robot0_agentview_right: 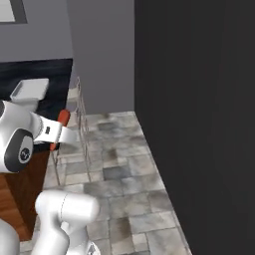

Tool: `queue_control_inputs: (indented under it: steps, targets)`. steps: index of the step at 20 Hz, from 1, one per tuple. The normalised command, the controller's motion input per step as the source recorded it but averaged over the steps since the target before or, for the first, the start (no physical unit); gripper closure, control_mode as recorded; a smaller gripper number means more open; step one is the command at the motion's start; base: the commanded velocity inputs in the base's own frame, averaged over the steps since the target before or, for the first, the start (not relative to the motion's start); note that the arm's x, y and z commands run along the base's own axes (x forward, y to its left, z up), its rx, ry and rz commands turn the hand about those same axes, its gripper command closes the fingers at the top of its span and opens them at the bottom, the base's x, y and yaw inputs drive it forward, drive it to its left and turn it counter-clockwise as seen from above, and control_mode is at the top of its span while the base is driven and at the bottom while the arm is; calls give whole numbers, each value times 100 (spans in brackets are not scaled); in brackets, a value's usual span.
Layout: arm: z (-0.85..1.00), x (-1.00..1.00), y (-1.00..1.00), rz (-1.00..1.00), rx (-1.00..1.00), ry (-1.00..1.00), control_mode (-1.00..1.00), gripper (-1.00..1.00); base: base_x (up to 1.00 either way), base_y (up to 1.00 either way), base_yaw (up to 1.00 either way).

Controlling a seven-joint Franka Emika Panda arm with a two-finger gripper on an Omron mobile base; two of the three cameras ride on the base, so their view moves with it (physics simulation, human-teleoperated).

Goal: Place the cold items (mushroom and carrot) from the fridge in one tupperware on the dining counter. Place the warm items (kebab skewer and hot dog) in the stove area in another tupperware.

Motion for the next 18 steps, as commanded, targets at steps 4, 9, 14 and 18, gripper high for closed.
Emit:
queue_control_inputs:
  steps: [4, 9, 14, 18]
  targets:
    - [0, 0, 0, 0, 0, 0, 100, 100, 60, -84, 43]
    - [0, 0, 0, 0, 0, 0, 100, 100, 62, -78, 48]
    - [0, 0, 0, 0, 0, 0, 100, 100, 63, -80, 46]
    - [0, 0, 0, 0, 0, 0, 100, 100, 68, -75, 50]
